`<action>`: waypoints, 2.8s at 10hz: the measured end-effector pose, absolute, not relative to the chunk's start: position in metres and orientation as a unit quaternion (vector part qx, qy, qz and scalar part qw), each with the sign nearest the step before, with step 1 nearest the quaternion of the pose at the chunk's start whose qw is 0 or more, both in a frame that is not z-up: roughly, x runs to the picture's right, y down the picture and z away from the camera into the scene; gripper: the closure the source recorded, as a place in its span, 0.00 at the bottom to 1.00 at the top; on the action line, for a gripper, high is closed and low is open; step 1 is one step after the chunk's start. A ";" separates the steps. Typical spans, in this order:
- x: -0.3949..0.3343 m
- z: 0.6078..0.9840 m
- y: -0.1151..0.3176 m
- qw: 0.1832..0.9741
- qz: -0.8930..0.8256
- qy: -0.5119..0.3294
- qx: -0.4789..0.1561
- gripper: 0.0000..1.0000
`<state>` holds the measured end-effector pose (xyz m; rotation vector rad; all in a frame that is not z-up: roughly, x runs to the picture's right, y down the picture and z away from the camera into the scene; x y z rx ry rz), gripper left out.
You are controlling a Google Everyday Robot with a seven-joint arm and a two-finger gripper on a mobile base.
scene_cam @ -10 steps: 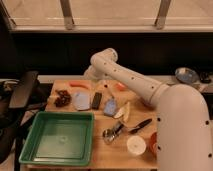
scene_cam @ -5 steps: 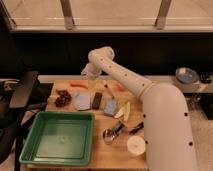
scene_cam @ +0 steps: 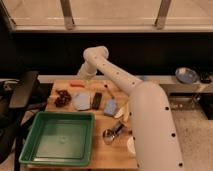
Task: Place pepper in metal cup
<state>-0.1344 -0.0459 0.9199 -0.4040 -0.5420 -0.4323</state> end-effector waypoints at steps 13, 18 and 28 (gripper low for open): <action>-0.127 0.949 -0.051 0.930 -0.207 -0.216 -0.216 0.34; -0.136 0.969 -0.051 0.928 -0.185 -0.245 -0.210 0.34; -0.160 0.991 -0.045 0.924 -0.200 -0.261 -0.193 0.34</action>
